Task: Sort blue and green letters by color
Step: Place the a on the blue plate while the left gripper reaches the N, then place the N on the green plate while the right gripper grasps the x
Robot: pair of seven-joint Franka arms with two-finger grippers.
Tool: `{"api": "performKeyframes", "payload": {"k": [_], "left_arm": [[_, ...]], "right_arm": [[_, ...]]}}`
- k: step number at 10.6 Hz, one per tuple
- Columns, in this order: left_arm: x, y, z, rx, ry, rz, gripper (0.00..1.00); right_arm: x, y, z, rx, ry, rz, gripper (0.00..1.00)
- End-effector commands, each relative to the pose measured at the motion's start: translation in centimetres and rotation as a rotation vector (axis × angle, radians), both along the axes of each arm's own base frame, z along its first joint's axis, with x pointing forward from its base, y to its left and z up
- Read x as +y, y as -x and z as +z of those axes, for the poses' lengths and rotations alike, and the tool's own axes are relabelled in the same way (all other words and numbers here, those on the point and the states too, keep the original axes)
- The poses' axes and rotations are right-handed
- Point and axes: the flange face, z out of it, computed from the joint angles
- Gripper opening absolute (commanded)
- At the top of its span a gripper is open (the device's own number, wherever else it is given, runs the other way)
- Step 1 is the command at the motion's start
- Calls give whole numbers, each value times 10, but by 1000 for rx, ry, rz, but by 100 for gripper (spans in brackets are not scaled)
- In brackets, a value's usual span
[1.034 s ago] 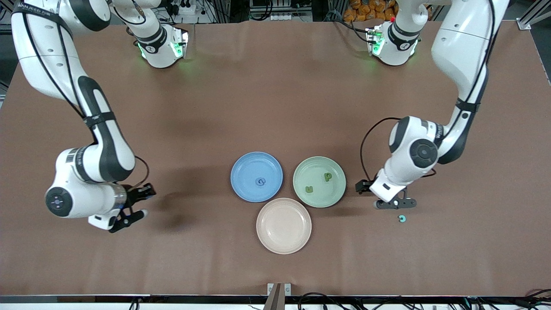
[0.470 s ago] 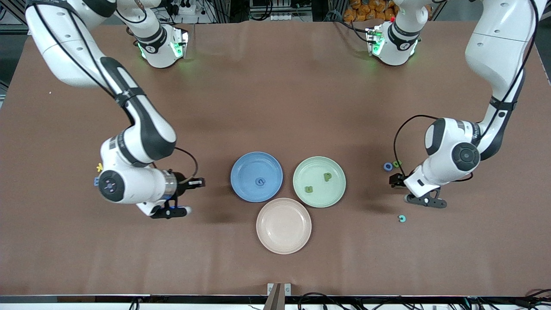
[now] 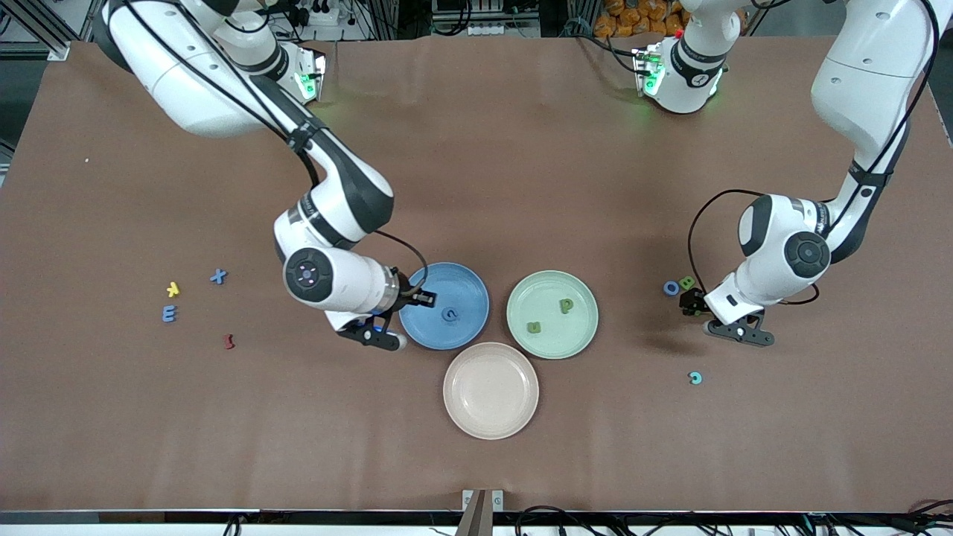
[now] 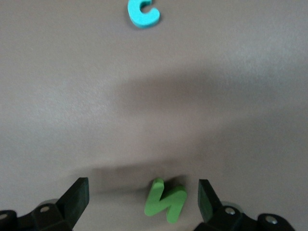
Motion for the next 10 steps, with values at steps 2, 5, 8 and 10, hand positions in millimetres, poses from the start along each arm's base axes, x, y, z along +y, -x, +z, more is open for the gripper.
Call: {"api": "performKeyframes", "payload": {"k": [2,5,8,10], "left_arm": [[-3,25,1,-29,-4,-33,100],[-3,29,-2,-36,0,-34,82],[-3,29,-3,-45,-38,-94,29],[-4,28,-1,-54,-53,-119,10]], "right_arm": [[-18,-6,-7,6,30,-34,100],[-96,-13,-36,5,165,134,100],[-170,-13,-27,-34,212,284,100],[-203,3,-31,-51,248,299,100]]}}
